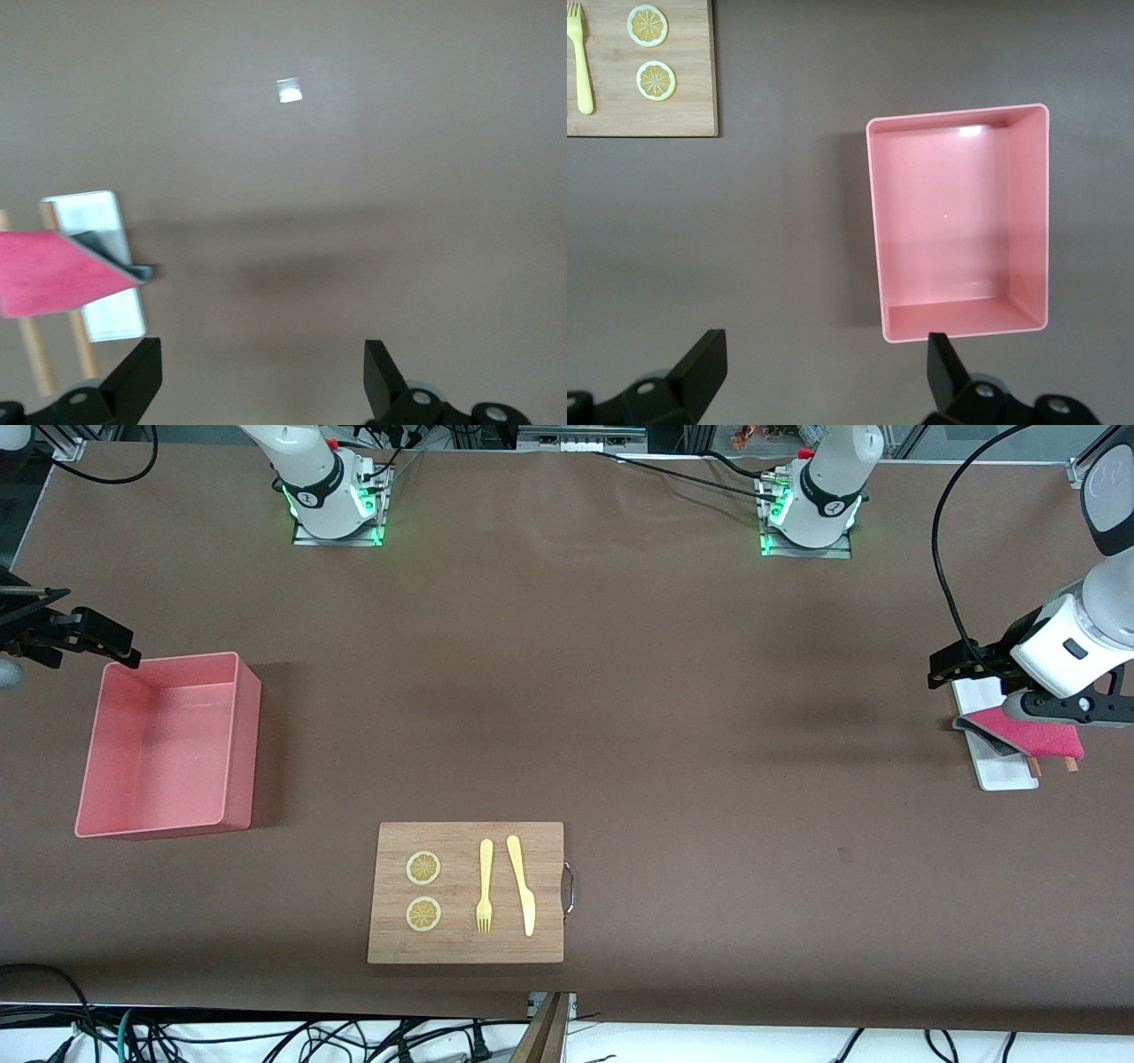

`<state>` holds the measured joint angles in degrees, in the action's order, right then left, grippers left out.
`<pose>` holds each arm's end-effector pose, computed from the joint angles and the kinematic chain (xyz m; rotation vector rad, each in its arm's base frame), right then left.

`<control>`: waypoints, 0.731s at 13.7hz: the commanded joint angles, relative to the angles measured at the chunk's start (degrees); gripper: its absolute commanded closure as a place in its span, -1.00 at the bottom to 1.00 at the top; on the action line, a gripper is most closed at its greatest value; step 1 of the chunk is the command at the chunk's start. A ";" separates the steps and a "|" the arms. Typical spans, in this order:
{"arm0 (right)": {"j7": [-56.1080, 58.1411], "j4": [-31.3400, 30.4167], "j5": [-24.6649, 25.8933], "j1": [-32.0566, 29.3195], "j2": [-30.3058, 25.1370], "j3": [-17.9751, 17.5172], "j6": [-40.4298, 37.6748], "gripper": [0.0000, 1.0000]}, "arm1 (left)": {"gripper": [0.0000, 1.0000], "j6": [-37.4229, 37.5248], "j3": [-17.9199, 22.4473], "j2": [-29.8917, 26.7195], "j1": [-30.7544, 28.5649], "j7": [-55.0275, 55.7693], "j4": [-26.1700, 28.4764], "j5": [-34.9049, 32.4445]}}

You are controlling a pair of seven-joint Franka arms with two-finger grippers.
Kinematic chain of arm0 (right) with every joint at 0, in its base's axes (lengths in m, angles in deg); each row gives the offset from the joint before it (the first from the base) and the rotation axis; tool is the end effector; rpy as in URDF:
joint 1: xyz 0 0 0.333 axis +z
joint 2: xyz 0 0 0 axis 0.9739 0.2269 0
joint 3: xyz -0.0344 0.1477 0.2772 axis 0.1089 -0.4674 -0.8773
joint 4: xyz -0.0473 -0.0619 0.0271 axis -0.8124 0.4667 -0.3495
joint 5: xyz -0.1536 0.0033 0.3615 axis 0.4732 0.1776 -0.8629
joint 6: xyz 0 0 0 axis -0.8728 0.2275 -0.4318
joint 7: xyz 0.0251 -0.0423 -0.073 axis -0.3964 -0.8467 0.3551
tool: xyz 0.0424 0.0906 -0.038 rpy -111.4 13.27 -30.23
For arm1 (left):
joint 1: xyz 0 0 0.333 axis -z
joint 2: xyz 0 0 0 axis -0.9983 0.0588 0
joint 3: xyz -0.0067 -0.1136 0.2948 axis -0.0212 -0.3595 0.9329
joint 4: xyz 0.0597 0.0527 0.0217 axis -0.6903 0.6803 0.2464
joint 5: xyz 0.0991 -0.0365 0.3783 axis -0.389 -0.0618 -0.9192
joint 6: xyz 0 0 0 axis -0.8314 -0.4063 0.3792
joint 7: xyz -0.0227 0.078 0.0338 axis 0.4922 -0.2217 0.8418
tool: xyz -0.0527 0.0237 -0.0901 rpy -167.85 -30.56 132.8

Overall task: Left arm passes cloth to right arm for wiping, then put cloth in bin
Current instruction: 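Lower the left gripper onto the pink cloth on the white tray and grasp it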

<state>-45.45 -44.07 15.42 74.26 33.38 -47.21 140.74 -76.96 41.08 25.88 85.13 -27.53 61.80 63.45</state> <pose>0.5800 -0.0229 0.5993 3.1347 0.0188 -0.0388 0.5778 0.0006 0.5349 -3.0797 0.0977 0.1602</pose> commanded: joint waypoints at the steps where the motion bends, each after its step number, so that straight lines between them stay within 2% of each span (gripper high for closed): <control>1: 0.86 1.60 0.05 0.16 0.58 0.38 -0.50 -1.00 | -1.00 0.92 -0.27 1.11 0.44 -0.45 -1.25 -2.78; 3: 0.86 1.60 0.05 0.25 0.58 0.38 -0.50 -1.00 | -1.00 1.09 -0.27 1.20 -0.08 -1.75 -1.16 -2.35; 7: 0.86 1.60 0.14 0.16 0.58 0.38 -0.41 -1.00 | -1.00 0.66 -0.09 6.45 -5.69 -25.27 -0.55 -1.03; 9: 0.86 1.60 0.05 0.25 0.58 0.38 -0.41 -1.00 | -1.00 -2.49 0.00 9.45 -8.51 -35.38 0.15 -1.81; 10: 0.86 1.69 0.14 0.25 0.58 0.38 -0.41 -1.00 | -1.00 -5.38 0.08 10.16 -10.18 -40.56 2.16 -1.82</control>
<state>-45.45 -43.97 15.42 74.26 33.39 -47.18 140.74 -78.84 41.35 33.74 77.51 -58.69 62.53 62.09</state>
